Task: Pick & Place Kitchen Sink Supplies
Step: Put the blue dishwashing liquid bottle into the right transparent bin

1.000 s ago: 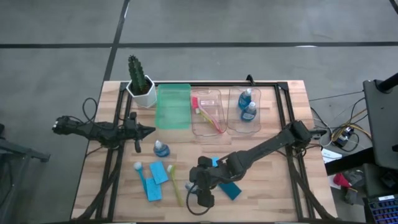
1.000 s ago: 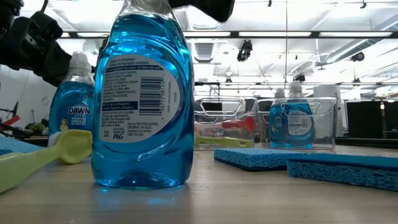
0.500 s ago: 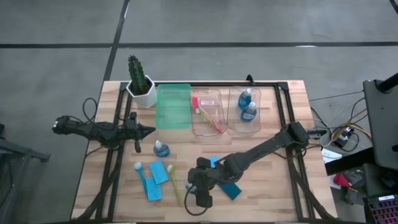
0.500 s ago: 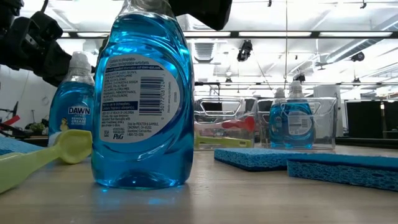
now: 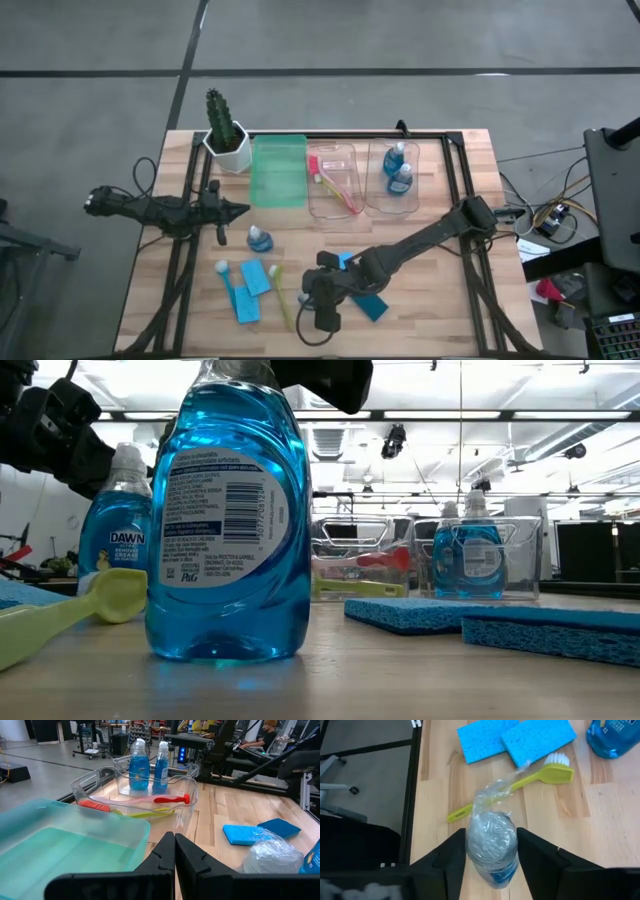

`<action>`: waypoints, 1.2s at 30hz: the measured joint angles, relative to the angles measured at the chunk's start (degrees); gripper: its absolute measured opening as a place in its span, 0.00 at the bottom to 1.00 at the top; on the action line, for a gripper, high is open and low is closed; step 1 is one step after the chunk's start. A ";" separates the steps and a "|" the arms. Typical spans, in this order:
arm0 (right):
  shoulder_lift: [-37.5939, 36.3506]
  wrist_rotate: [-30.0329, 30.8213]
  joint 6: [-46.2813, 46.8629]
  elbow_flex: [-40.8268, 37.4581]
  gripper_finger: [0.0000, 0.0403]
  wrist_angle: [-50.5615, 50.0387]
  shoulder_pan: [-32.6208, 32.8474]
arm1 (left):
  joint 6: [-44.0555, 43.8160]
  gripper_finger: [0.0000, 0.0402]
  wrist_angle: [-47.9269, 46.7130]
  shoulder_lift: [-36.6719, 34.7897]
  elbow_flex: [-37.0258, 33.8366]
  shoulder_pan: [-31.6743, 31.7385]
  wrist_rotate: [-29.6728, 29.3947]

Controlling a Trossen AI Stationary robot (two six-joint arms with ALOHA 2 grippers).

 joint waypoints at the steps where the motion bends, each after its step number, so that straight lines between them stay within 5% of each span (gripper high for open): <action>1: 0.00 0.02 -0.02 0.00 0.38 0.01 -0.01 | 0.00 0.01 0.00 0.00 0.00 0.00 0.00; 23: -2.79 1.48 -1.64 -0.09 0.32 -3.75 -0.34 | 0.01 0.01 0.00 0.02 0.00 0.00 0.00; 36: -11.85 10.47 -1.16 -0.07 0.32 -13.16 -0.47 | 0.01 0.01 0.00 0.02 0.00 -0.01 0.00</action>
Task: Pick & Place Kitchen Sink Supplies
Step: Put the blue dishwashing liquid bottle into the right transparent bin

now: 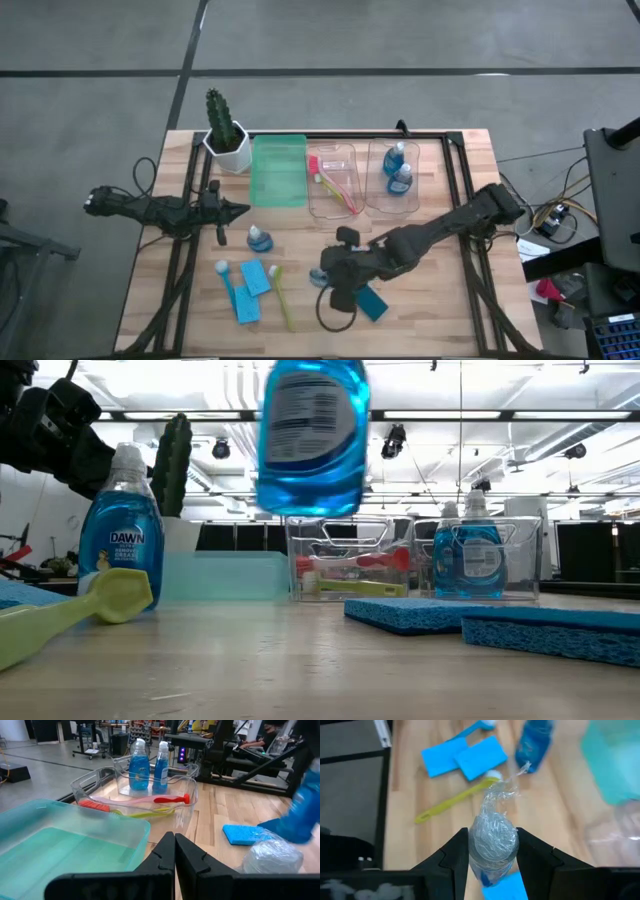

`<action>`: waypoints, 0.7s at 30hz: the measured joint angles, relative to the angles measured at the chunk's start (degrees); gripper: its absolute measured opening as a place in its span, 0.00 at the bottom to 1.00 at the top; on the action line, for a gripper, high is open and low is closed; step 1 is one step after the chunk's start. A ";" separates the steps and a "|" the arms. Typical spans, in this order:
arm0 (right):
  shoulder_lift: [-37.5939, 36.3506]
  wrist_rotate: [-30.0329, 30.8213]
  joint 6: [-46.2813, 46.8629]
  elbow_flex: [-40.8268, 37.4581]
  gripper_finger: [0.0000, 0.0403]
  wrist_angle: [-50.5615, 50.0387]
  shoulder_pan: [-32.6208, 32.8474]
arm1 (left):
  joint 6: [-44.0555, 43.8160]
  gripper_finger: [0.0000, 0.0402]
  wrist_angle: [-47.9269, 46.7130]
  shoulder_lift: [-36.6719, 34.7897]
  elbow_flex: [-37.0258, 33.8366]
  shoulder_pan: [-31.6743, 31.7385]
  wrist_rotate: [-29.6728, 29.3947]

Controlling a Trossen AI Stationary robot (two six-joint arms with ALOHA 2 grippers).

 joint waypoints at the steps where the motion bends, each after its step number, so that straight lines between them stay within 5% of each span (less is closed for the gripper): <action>1: -0.81 0.69 0.23 0.00 0.32 -1.29 -0.06 | -0.01 0.01 0.00 0.02 0.00 0.01 0.00; 21: -17.28 17.80 11.48 -0.15 0.33 -24.50 -6.28 | -0.01 0.01 0.00 0.00 0.00 0.00 0.00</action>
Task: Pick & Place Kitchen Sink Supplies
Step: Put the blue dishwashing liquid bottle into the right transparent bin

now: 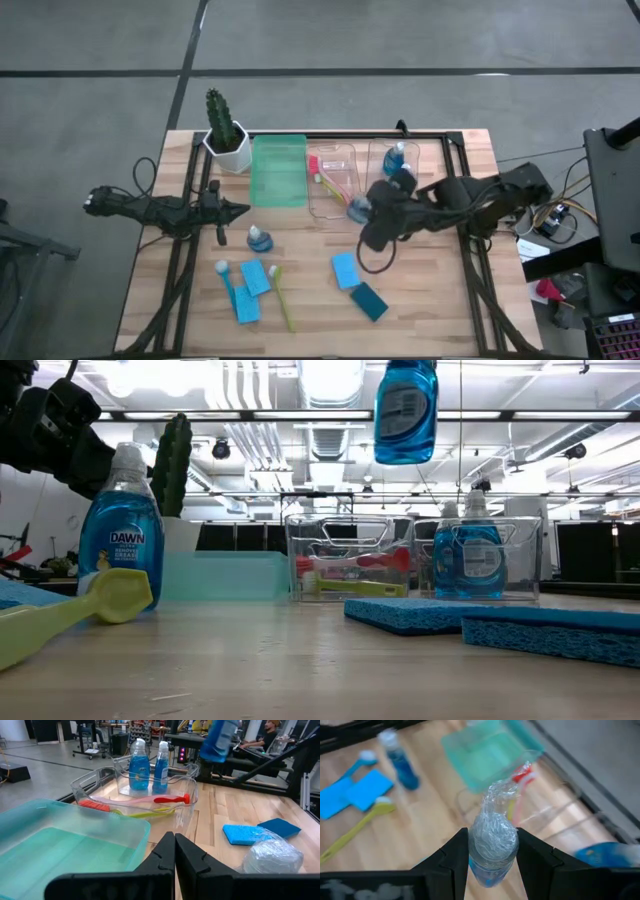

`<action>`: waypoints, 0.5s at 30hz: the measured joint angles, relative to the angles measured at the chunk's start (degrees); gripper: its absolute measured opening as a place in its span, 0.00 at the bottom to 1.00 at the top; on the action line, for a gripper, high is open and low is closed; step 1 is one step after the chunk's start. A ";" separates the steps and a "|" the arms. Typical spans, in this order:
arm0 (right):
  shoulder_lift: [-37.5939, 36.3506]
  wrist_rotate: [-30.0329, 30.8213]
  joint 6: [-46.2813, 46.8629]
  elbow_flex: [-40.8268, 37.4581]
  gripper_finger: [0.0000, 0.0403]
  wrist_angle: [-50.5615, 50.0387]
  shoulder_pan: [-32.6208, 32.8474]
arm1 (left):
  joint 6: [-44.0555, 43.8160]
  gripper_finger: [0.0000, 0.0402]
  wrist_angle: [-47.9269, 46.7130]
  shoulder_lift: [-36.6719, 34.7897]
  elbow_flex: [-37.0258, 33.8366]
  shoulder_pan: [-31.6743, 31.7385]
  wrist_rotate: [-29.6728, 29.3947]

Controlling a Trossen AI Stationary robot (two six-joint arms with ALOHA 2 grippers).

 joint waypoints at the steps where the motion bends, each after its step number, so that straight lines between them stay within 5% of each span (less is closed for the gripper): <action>1: -0.44 0.55 0.16 0.00 0.33 -0.82 -0.57 | 0.00 0.01 0.00 0.00 0.00 0.00 0.00; 15: -5.19 -0.18 2.99 -4.66 0.32 -7.65 -10.57 | 0.01 0.01 -0.01 -0.02 0.00 0.00 0.00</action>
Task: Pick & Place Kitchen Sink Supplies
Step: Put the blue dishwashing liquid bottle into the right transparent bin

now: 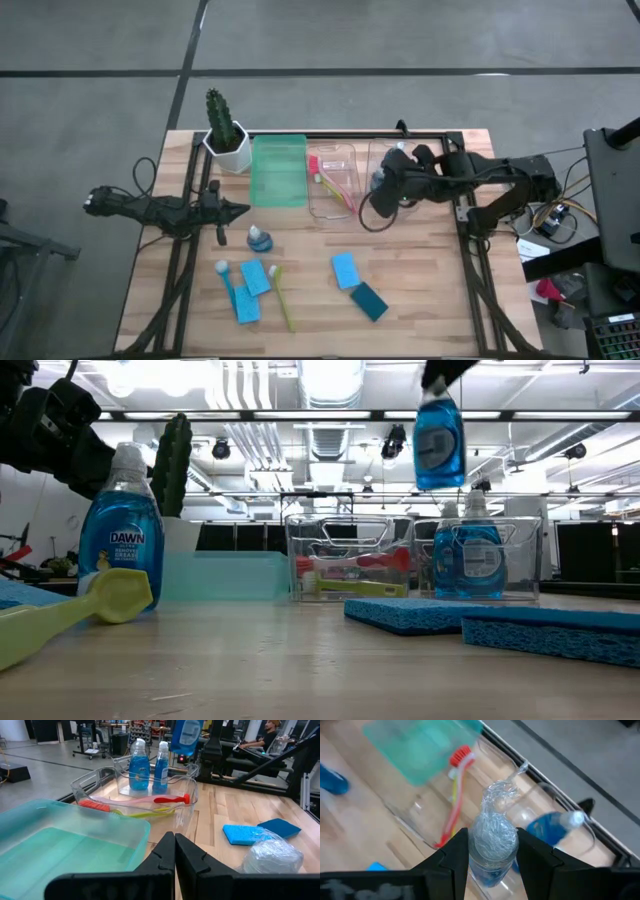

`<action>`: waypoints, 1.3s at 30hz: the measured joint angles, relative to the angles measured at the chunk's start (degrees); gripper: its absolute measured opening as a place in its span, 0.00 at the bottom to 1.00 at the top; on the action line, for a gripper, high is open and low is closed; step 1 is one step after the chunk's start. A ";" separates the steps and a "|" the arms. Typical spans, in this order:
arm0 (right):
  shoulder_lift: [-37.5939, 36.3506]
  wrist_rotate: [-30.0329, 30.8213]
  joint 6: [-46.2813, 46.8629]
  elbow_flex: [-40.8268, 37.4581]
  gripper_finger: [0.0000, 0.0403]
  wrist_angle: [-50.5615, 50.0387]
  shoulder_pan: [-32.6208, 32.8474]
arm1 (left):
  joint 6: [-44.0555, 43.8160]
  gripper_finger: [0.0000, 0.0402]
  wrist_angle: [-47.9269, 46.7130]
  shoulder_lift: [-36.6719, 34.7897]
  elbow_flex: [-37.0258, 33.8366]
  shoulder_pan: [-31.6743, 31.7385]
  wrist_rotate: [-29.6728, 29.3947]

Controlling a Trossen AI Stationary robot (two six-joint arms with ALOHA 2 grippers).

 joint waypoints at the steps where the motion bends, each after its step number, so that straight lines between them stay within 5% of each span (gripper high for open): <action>1: -0.54 -0.27 -0.09 -1.10 0.32 0.00 -0.69 | 0.01 0.01 0.01 0.00 0.00 0.01 0.00; 17: -10.77 -9.15 -4.32 -22.27 0.32 17.65 -10.15 | 0.00 0.01 0.01 0.00 0.00 -0.01 0.00; 39: -11.28 -16.86 -4.07 -40.58 0.32 34.43 -15.75 | -0.01 0.01 0.01 0.00 0.00 -0.01 0.00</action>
